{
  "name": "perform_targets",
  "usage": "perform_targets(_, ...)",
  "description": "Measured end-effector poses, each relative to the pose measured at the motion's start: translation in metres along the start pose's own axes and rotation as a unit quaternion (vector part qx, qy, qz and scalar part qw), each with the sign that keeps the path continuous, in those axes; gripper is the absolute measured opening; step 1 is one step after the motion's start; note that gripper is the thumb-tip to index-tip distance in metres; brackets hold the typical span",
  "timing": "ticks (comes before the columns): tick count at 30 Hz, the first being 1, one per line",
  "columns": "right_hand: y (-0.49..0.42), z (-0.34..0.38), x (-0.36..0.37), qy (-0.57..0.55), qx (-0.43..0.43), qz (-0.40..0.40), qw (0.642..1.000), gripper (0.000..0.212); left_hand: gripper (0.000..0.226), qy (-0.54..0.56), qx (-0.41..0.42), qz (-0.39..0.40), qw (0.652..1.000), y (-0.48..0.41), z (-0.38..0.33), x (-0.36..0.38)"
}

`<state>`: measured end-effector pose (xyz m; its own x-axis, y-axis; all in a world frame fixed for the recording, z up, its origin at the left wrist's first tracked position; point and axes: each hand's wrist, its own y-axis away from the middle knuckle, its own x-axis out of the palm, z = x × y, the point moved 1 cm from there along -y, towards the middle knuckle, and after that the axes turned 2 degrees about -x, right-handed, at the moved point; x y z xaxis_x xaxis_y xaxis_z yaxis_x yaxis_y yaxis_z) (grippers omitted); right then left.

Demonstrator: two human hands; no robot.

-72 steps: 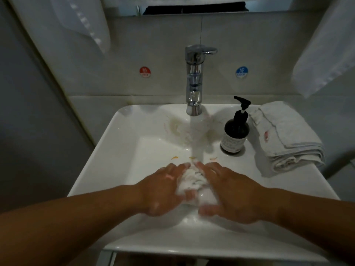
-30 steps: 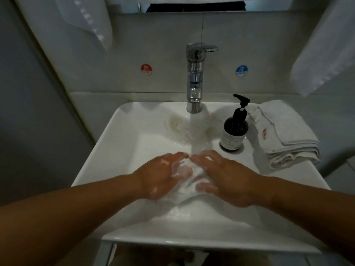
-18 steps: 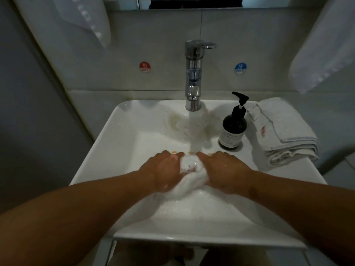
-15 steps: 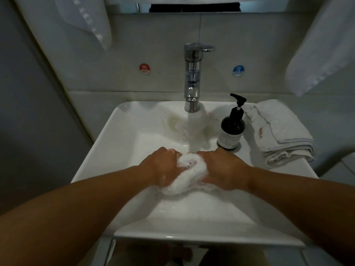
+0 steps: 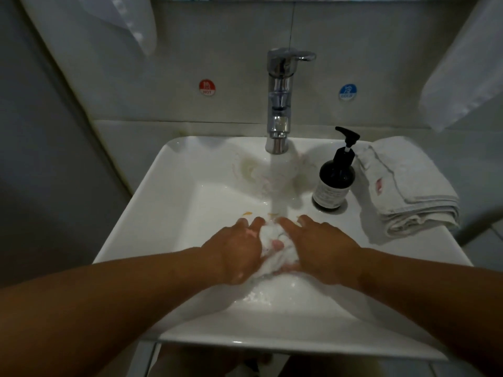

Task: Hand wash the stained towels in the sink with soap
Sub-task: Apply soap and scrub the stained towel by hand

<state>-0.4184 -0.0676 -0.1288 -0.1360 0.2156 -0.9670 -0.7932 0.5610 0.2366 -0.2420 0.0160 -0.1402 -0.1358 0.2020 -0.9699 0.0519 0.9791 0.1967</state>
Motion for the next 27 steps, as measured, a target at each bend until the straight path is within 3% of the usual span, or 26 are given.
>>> perform_targets(2,-0.006,-0.003,0.0,0.011,0.003,-0.032,0.999,0.082,0.052,0.08,-0.075,-0.046,0.993,-0.006,0.001,0.001)
perform_targets(6,-0.002,-0.007,-0.01,-0.047,0.013,-0.042,0.998,0.053,0.048,0.087,-0.144,-0.074,0.983,-0.014,-0.001,-0.011)
perform_targets(8,0.005,-0.007,-0.016,-0.139,0.012,-0.025,0.99,0.065,0.053,0.115,-0.161,-0.038,0.979,-0.012,0.001,-0.017)
perform_targets(10,0.012,-0.004,-0.019,-0.175,0.013,0.011,0.984,0.082,0.057,0.096,-0.108,-0.019,0.989,-0.005,0.002,-0.023)
perform_targets(13,0.021,-0.002,-0.013,-0.102,-0.021,-0.015,0.994,0.097,0.074,0.183,-0.014,-0.011,0.983,0.01,0.007,-0.023)
perform_targets(15,0.024,0.0,-0.008,-0.065,-0.064,-0.005,0.996,0.114,0.091,0.139,0.028,0.039,0.989,0.016,0.006,-0.014)
perform_targets(18,0.015,0.001,-0.002,-0.036,-0.052,0.001,0.998,0.123,0.095,0.087,0.018,0.025,0.996,0.014,0.002,0.004)
perform_targets(21,0.001,0.0,-0.005,-0.019,-0.03,-0.016,0.999,0.104,0.085,0.103,-0.032,-0.004,0.994,0.004,-0.001,0.005)
perform_targets(24,-0.007,-0.002,-0.007,-0.015,-0.018,-0.052,0.998,0.075,0.059,0.101,-0.056,-0.051,0.992,-0.004,-0.002,0.0)
perform_targets(27,-0.012,-0.005,-0.009,-0.099,-0.023,-0.075,0.992,0.053,0.039,0.01,-0.04,-0.042,0.998,-0.009,0.005,-0.01)
